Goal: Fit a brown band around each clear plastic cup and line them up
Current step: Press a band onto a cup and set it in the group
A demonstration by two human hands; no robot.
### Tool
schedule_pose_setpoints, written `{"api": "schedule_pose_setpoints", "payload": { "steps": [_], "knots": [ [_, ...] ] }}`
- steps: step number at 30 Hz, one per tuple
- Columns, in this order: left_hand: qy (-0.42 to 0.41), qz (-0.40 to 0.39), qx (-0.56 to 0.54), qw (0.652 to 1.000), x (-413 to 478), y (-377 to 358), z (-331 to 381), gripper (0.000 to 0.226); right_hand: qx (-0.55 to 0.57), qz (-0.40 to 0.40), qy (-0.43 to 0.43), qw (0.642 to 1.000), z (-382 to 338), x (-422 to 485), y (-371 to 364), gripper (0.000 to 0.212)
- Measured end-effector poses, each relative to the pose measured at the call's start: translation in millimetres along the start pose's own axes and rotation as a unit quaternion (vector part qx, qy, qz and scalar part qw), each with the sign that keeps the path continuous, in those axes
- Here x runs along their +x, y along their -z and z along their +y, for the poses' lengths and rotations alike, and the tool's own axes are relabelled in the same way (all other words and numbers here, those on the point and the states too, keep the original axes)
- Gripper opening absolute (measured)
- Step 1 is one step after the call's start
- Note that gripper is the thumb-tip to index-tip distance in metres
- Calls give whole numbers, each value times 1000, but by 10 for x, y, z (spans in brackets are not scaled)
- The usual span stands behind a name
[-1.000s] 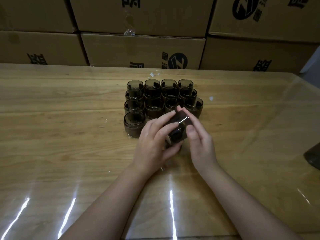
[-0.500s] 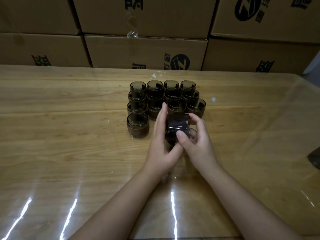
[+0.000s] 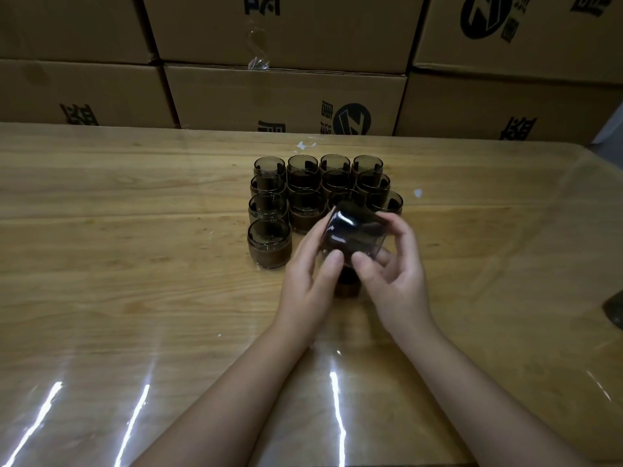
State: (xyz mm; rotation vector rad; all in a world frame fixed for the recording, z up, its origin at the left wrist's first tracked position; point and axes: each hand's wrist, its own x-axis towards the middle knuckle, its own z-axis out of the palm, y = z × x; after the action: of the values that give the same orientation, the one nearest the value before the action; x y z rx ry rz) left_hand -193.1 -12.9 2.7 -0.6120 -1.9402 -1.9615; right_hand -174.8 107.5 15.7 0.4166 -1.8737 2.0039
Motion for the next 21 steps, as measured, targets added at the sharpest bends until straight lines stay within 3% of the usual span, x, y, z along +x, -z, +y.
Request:
{"api": "schedule_pose_setpoints", "payload": {
  "steps": [3, 6, 12, 18, 21],
  "knots": [
    [37, 30, -50, 998, 27, 9, 54, 67, -72, -30, -10, 997, 25, -50, -35, 53],
    [27, 27, -9, 999, 17, 11, 79, 69, -180, -44, -10, 983, 84, -50, 36, 54],
    [19, 10, 17, 1000, 5, -6, 53, 58, -269, 7, 54, 962, 155, -29, 56, 56],
    [-59, -10, 92, 994, -36, -64, 24, 46, -136, 53, -19, 989, 92, 3, 51, 36],
    [-107, -30, 91, 990, -26, -111, 68, 46, -30, 22, -64, 997, 62, -3, 33, 47]
  ]
}}
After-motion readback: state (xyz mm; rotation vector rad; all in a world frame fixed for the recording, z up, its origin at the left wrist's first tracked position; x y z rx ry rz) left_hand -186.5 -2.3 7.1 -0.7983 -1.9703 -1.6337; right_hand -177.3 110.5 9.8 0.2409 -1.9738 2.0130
